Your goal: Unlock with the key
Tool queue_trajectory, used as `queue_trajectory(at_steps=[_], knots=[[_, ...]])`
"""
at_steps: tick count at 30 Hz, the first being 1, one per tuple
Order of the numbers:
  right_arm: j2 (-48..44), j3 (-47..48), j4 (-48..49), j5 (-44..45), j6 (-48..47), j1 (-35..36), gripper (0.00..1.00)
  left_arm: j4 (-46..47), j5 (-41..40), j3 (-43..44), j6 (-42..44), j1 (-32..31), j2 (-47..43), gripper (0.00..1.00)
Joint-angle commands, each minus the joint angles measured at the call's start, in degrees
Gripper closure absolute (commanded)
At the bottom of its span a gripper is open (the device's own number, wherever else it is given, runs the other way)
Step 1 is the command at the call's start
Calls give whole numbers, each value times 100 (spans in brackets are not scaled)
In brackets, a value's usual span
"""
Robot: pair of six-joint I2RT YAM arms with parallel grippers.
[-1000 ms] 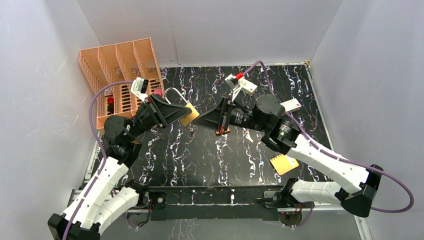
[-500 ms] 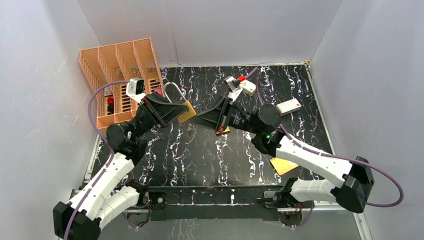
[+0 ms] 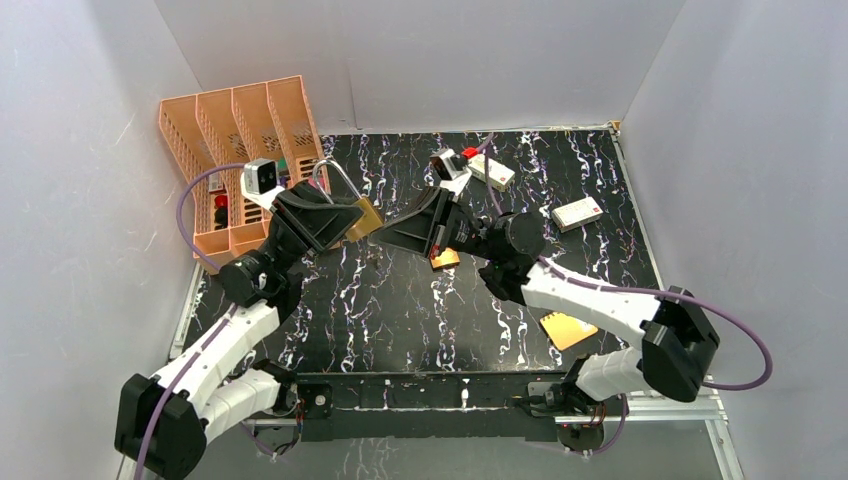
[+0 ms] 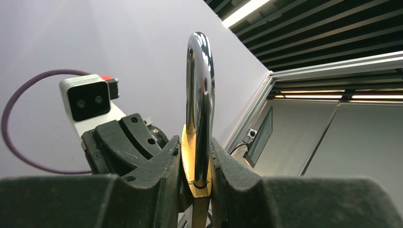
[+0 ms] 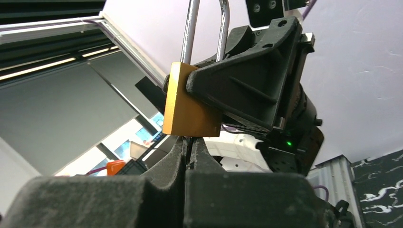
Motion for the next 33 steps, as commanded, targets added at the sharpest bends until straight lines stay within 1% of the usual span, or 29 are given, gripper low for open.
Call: queue_trajectory(at_steps=[1, 4, 6, 8, 9, 10, 11, 12, 13, 15, 18, 25, 27, 29, 30, 33], knots=[[150, 592, 2171, -417, 893, 219, 100, 1315, -529, -58, -106, 1, 270, 100], [337, 842, 2367, -624, 1009, 345, 100, 1637, -510, 98, -152, 1, 453, 100], [270, 910, 2136, -740, 897, 372, 100, 1651, -490, 170, -149, 1, 499, 100], [105, 887, 1707, -811, 654, 371, 100, 1600, -453, 209, -103, 1, 466, 100], [-304, 883, 308, -882, -126, 373, 100, 1212, -392, 230, -71, 1, 347, 100], [-436, 933, -325, -891, -431, 373, 100, 900, -353, 243, -30, -1, 271, 100], [-559, 990, -892, -874, -730, 369, 96, 748, -321, 248, 55, 1, 183, 100], [-681, 1049, -1414, -794, -999, 373, 86, 402, -303, 236, 180, 1, 41, 100], [-774, 1076, -1803, -735, -1207, 373, 80, 159, -308, 233, 274, 1, -77, 100], [-895, 1156, -2369, -653, -1514, 371, 72, -248, -350, 215, 436, 1, -283, 100], [-978, 1328, -3038, -523, -1875, 373, 67, -575, -376, 212, 573, 1, -467, 100], [-1024, 1671, -4147, -265, -2428, 373, 52, -765, -374, 287, 602, 1, -571, 100], [-1054, 1796, -4537, -113, -2727, 369, 49, -843, -374, 305, 624, 1, -591, 100], [-1057, 1942, -4889, 9, -2906, 373, 49, -919, -407, 319, 648, 1, -625, 100], [-1047, 2013, -5082, 54, -2982, 369, 51, -966, -426, 319, 661, 1, -642, 100], [-1055, 2096, -5257, 217, -3072, 371, 64, -1052, -443, 336, 690, -1, -653, 100]])
